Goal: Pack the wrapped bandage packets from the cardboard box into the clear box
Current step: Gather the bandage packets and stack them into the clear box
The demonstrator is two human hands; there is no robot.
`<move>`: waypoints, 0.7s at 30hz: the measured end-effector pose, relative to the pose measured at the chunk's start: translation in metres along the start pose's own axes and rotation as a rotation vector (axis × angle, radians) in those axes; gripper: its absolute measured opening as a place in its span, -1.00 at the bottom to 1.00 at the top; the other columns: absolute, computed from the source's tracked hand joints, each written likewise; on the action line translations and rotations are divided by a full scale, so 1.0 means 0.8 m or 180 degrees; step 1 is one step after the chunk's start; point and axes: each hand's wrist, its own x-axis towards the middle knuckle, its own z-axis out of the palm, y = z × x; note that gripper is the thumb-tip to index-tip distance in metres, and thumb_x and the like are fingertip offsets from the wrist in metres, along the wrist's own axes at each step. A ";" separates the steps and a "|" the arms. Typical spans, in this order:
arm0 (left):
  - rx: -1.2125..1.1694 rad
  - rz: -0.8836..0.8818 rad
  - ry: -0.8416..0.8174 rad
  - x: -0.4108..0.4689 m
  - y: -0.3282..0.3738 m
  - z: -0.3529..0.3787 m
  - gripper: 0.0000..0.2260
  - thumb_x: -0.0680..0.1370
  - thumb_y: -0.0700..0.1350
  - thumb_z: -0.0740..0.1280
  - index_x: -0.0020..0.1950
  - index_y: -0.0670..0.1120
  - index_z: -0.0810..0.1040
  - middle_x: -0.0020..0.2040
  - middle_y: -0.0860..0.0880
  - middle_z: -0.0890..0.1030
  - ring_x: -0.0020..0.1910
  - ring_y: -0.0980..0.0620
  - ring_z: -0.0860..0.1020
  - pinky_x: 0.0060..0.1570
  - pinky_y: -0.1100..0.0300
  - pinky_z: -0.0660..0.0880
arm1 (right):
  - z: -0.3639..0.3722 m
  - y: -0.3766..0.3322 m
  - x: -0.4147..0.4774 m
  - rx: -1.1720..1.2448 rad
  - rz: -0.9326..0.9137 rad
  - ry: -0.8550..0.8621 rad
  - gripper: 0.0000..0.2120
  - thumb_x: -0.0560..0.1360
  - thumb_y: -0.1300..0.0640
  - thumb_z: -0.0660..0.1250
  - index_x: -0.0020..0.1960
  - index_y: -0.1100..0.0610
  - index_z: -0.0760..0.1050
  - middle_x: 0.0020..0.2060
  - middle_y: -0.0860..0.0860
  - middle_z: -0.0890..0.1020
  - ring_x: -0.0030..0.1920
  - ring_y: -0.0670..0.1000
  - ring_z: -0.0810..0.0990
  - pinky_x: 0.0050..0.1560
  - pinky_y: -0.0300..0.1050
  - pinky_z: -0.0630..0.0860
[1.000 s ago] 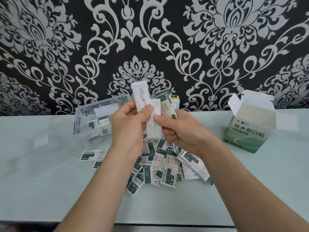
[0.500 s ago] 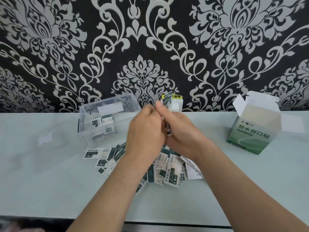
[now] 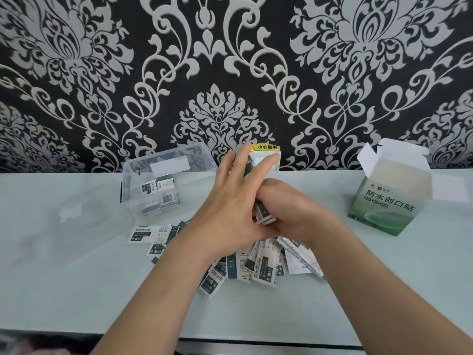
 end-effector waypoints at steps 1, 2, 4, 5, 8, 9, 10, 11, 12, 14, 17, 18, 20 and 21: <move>0.0056 0.0016 0.0014 0.000 -0.003 0.001 -0.07 0.32 0.05 0.57 0.47 0.33 0.02 0.54 0.22 -0.27 0.52 0.14 -0.31 0.35 0.17 0.00 | 0.001 0.001 -0.001 -0.0170 -0.0003 -0.0071 -0.79 0.54 0.27 0.13 0.03 0.35 0.49 -0.22 0.22 0.56 -0.23 0.12 0.56 -0.23 -0.01 0.47; 0.0056 0.0013 0.0078 0.000 -0.006 0.001 -0.14 0.32 0.04 0.57 0.45 0.30 0.11 0.55 0.21 -0.23 0.54 0.11 -0.25 0.34 0.19 0.05 | 0.000 0.000 -0.003 -0.0274 -0.0010 -0.0127 -0.84 0.52 0.30 0.13 -0.03 0.31 0.47 -0.29 0.18 0.52 -0.28 0.06 0.52 -0.24 -0.03 0.47; -0.0035 -0.0094 0.0289 0.000 -0.015 0.000 -0.27 0.30 -0.01 0.57 0.34 0.25 0.25 0.52 0.20 -0.05 0.51 0.04 0.10 0.25 0.26 0.28 | -0.001 -0.003 -0.006 -0.0262 0.0034 -0.0185 -0.94 0.48 0.34 0.18 -0.10 0.23 0.39 -0.36 0.11 0.43 -0.34 -0.01 0.46 -0.25 -0.05 0.47; -0.0068 -0.0170 0.0371 0.000 -0.017 -0.001 -0.32 0.29 -0.04 0.56 0.28 0.24 0.29 0.47 0.19 0.04 0.37 0.04 0.32 0.11 0.28 0.36 | -0.002 -0.003 -0.007 -0.0206 0.0046 -0.0209 -0.93 0.46 0.35 0.20 -0.11 0.22 0.37 -0.37 0.10 0.43 -0.34 -0.02 0.46 -0.26 -0.08 0.49; 0.0005 -0.0233 0.0464 0.001 -0.015 -0.002 -0.39 0.27 -0.02 0.56 0.20 0.20 0.33 0.27 0.17 0.16 0.09 0.06 0.44 -0.04 0.19 0.46 | -0.002 -0.003 -0.007 -0.0247 -0.0034 -0.0241 -0.93 0.48 0.35 0.22 -0.07 0.23 0.44 -0.27 0.12 0.52 -0.22 0.02 0.56 -0.25 -0.12 0.54; 0.0070 -0.0214 0.0481 0.000 -0.014 -0.002 -0.40 0.28 0.01 0.55 0.21 0.19 0.33 0.23 0.16 0.17 0.12 0.06 0.41 -0.02 0.17 0.47 | 0.000 -0.003 -0.006 -0.0283 -0.0095 -0.0232 -0.91 0.48 0.35 0.22 -0.05 0.24 0.46 -0.24 0.14 0.54 -0.18 0.04 0.57 -0.23 -0.10 0.54; 0.0084 -0.0193 0.0481 0.000 -0.014 -0.002 -0.39 0.28 0.04 0.54 0.24 0.18 0.32 0.21 0.15 0.19 0.16 0.06 0.40 0.00 0.17 0.47 | 0.001 -0.004 -0.006 -0.0319 -0.0172 -0.0204 -0.88 0.47 0.37 0.21 -0.05 0.24 0.48 -0.23 0.16 0.54 -0.17 0.06 0.57 -0.23 -0.08 0.54; 0.0002 -0.0199 0.0459 -0.001 -0.014 -0.003 -0.34 0.29 0.07 0.53 0.29 0.18 0.29 0.21 0.14 0.20 0.19 0.08 0.39 0.02 0.19 0.45 | 0.003 -0.005 -0.006 -0.0377 -0.0253 -0.0138 -0.86 0.46 0.38 0.19 -0.08 0.24 0.50 -0.26 0.16 0.54 -0.20 0.07 0.56 -0.24 -0.06 0.52; -0.0189 -0.0243 0.0438 -0.002 -0.013 -0.004 -0.27 0.29 0.08 0.53 0.36 0.18 0.24 0.23 0.14 0.22 0.21 0.11 0.38 0.05 0.23 0.42 | 0.004 -0.006 -0.007 -0.0484 -0.0346 -0.0025 -0.84 0.46 0.38 0.18 -0.15 0.21 0.50 -0.31 0.15 0.52 -0.27 0.06 0.52 -0.27 -0.08 0.47; -0.0552 -0.0376 0.0444 -0.004 -0.010 -0.006 -0.11 0.28 0.10 0.55 0.46 0.20 0.10 0.29 0.16 0.24 0.22 0.20 0.35 0.07 0.30 0.35 | 0.000 -0.010 -0.009 -0.0888 -0.0500 0.0317 -0.79 0.50 0.33 0.17 -0.21 0.13 0.50 -0.41 0.07 0.47 -0.40 0.01 0.42 -0.31 -0.12 0.37; 0.0087 -0.0481 0.0333 -0.010 0.000 -0.009 -0.11 0.33 0.19 0.52 0.47 0.21 0.01 0.32 0.14 0.30 0.18 0.16 0.37 0.02 0.22 0.36 | -0.024 -0.013 -0.014 -0.1674 -0.0597 0.0540 -0.82 0.57 0.14 0.22 -0.16 0.16 0.51 -0.39 0.03 0.42 -0.45 -0.06 0.32 -0.39 -0.17 0.28; 0.0359 -0.0540 0.0151 -0.013 0.003 -0.008 -0.15 0.35 0.24 0.48 0.46 0.20 0.01 0.31 0.13 0.35 0.14 0.12 0.41 0.02 0.16 0.40 | -0.034 -0.011 -0.017 -0.1934 -0.0583 0.0524 -0.78 0.58 0.11 0.24 -0.22 0.15 0.46 -0.40 0.02 0.40 -0.48 -0.07 0.29 -0.44 -0.20 0.26; 0.0784 -0.0645 -0.0297 -0.018 0.008 -0.001 -0.22 0.37 0.32 0.41 0.43 0.13 0.09 0.22 0.09 0.47 0.09 0.05 0.48 0.00 0.06 0.49 | -0.051 -0.006 -0.022 -0.2367 -0.0498 0.0505 -0.70 0.58 0.04 0.25 -0.28 0.15 0.40 -0.44 -0.01 0.38 -0.50 -0.07 0.27 -0.49 -0.24 0.25; 0.0987 -0.0679 -0.0493 -0.021 0.011 0.007 -0.25 0.38 0.36 0.38 0.41 0.08 0.15 0.19 0.07 0.50 0.09 0.02 0.49 0.01 0.05 0.50 | -0.058 -0.003 -0.025 -0.2490 -0.0443 0.0532 -0.68 0.59 0.01 0.25 -0.24 0.20 0.44 -0.44 -0.01 0.38 -0.49 -0.07 0.29 -0.47 -0.23 0.27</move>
